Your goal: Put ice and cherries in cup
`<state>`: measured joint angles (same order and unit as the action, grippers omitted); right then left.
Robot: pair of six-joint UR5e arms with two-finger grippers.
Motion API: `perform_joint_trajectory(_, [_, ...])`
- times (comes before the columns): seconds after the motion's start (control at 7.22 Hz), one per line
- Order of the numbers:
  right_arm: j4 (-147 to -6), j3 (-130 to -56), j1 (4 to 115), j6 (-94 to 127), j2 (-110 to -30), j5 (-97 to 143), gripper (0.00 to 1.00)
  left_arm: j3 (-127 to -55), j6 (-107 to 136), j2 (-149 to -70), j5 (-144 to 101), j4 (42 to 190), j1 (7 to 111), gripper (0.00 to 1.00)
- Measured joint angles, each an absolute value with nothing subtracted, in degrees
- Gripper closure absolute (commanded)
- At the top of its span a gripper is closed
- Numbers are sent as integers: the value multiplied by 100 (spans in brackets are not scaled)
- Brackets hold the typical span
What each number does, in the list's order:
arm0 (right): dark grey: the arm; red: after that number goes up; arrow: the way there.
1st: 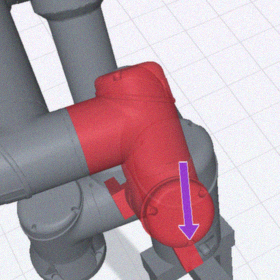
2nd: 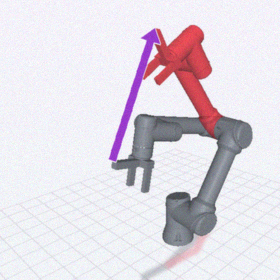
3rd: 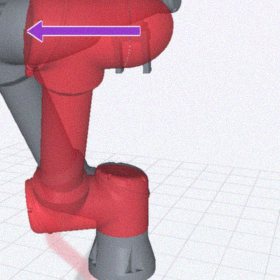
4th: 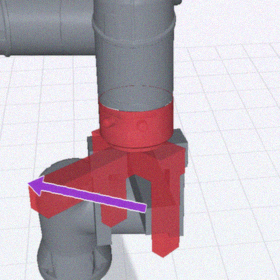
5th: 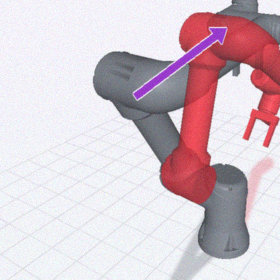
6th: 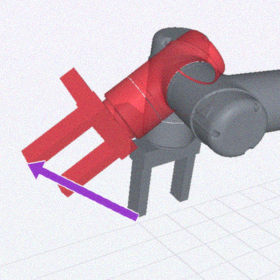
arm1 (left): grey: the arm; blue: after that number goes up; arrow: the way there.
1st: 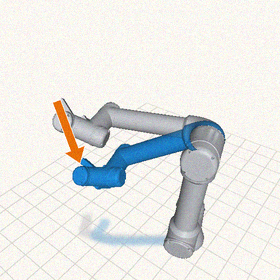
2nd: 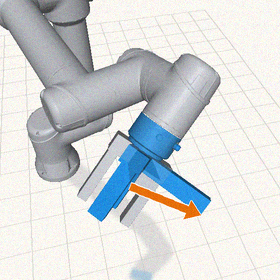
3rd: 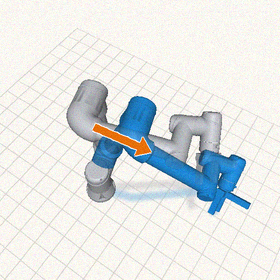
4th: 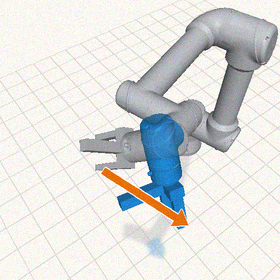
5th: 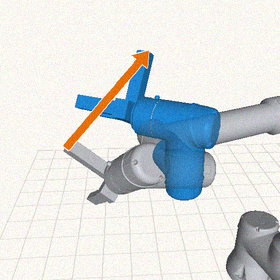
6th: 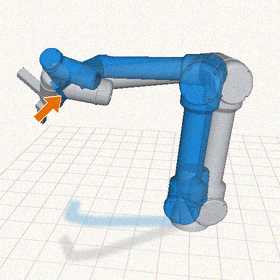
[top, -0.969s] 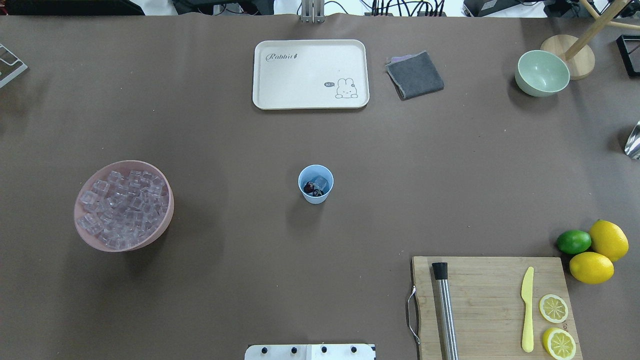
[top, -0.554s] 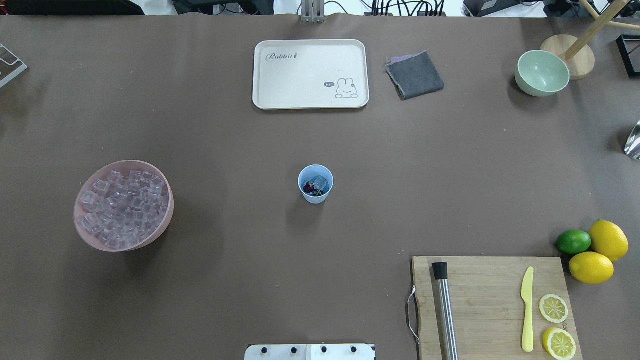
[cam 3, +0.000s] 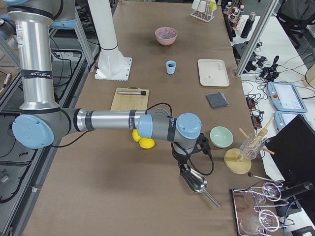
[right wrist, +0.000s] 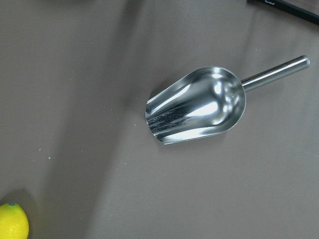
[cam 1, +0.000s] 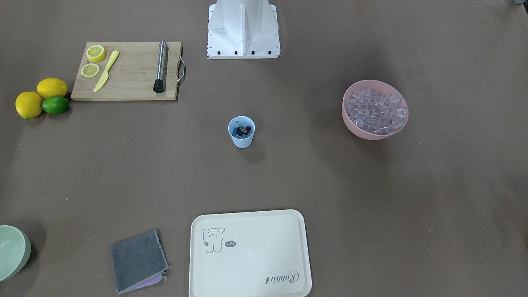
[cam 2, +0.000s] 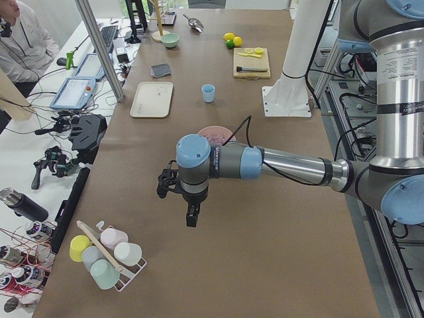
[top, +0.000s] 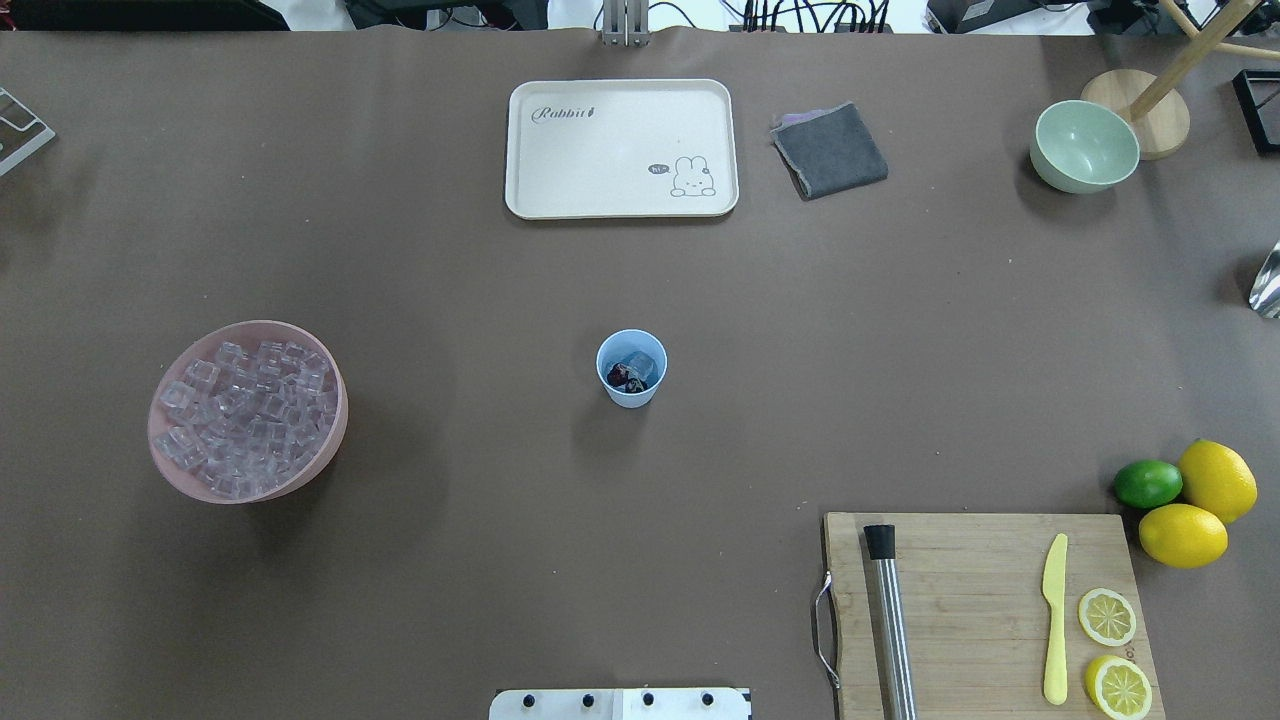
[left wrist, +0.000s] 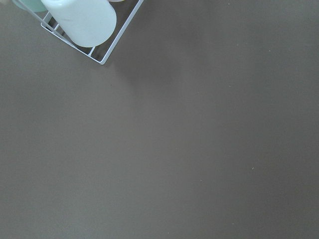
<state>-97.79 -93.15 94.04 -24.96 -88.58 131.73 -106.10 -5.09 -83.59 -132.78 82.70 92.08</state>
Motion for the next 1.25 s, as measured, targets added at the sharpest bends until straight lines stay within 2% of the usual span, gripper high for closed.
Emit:
perform_joint_trajectory(0.83, [-9791,-9453,9322,-2420,-8837,13276,0,-10465,-527,-8353,-13319,8263,9270,2])
perform_joint_trajectory(1.25, [-9820,-9459,9114,-2409,-8730,13286,0,-10262,-489,-8307,-14234,8242,9497,2])
